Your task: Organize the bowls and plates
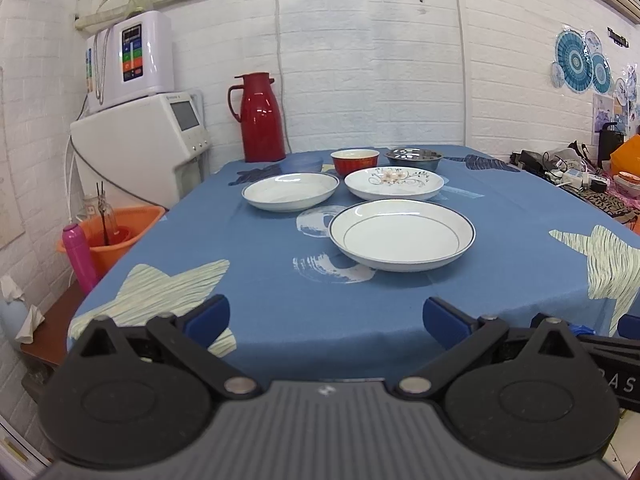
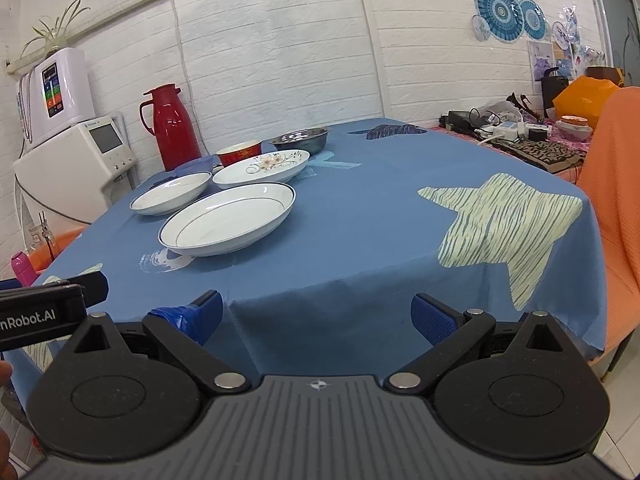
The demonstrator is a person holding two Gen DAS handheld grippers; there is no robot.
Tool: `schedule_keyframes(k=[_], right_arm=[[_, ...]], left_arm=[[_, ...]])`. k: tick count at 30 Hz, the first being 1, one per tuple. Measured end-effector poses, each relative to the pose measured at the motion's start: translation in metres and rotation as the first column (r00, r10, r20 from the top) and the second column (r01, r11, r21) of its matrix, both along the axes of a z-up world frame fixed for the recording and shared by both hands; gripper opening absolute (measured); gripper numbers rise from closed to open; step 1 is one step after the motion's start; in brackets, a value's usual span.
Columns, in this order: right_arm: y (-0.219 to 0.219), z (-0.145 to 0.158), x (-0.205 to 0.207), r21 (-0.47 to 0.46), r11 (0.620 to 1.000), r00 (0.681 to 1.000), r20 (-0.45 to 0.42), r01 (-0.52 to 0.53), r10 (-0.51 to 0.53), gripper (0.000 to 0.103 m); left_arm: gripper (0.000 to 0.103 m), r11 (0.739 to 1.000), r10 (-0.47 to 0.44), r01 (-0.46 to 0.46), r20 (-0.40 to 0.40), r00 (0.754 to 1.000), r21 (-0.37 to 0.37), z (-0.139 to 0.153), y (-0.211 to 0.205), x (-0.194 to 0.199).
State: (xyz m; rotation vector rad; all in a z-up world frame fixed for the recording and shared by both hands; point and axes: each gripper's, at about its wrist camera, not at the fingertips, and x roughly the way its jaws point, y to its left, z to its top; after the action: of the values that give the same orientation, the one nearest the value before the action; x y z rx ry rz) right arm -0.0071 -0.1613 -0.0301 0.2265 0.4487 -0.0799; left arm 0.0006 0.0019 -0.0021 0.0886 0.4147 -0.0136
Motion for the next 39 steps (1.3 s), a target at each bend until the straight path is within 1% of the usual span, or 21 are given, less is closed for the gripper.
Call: schedule_keyframes(k=[39], right_arm=[[0.0037,-0.0061,0.0026,0.014,1.0,0.999,-0.036,-0.012,0.013,0.089]], left_arm=[[0.103,1.0,-0.011,0.01,-0.019,1.0,-0.015,-0.0066,0.001,0.0011]])
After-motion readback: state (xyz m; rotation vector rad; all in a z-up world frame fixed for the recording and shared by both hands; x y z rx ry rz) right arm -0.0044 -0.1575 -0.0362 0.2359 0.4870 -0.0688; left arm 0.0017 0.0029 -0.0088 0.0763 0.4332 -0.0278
